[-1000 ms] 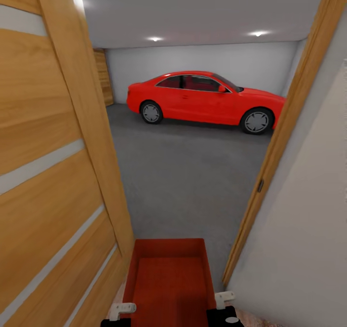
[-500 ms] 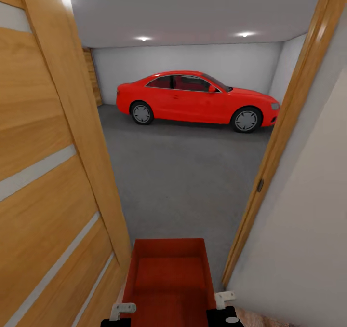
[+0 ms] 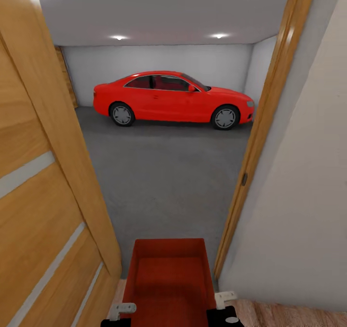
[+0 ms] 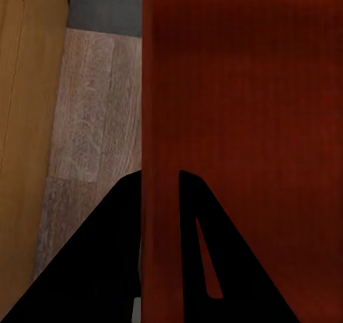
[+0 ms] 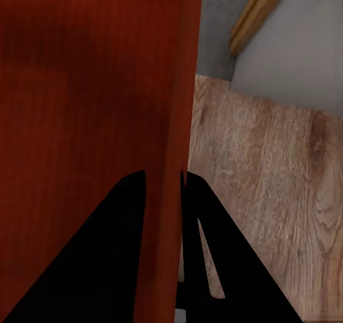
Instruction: Move the two storage containers from the living room to the garage. In the garage, place one container on the floor and stack the other container on top of it (either order is fine).
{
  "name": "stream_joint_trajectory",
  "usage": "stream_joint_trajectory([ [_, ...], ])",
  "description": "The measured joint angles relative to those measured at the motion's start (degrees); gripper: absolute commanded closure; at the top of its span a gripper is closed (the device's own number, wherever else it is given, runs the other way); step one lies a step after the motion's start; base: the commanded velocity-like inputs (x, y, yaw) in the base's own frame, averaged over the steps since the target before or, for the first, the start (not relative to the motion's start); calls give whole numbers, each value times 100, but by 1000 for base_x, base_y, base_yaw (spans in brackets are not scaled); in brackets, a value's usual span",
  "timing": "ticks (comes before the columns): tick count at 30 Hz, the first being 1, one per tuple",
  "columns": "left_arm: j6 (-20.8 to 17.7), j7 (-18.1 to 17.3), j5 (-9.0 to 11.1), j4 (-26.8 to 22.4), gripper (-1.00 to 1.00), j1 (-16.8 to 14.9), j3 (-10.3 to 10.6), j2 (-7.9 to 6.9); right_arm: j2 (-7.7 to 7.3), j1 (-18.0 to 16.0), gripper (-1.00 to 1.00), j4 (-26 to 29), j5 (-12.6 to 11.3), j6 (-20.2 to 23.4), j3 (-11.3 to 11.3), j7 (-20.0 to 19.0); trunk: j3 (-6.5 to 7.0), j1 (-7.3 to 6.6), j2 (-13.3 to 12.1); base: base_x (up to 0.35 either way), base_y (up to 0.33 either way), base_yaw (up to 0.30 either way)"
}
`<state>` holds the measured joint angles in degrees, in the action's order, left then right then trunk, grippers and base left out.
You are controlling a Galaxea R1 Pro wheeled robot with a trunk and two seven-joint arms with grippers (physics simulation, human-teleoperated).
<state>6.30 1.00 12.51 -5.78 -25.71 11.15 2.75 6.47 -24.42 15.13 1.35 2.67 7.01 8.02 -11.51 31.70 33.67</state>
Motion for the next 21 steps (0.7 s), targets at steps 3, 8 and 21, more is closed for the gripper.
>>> stream_joint_trajectory([
  [3,2,0,0,1,100,1,-1,0,1,-1,100,-1,0,0,1,1,0,0,0,0,52,-71],
  [8,1,0,0,-1,100,1,0,0,0,-1,100,-2,0,0,1,1,0,0,0,0,57,-19],
  [21,3,-1,1,2,100,1,-2,0,1,-1,100,-2,1,0,1,1,0,0,0,0,94,-2],
])
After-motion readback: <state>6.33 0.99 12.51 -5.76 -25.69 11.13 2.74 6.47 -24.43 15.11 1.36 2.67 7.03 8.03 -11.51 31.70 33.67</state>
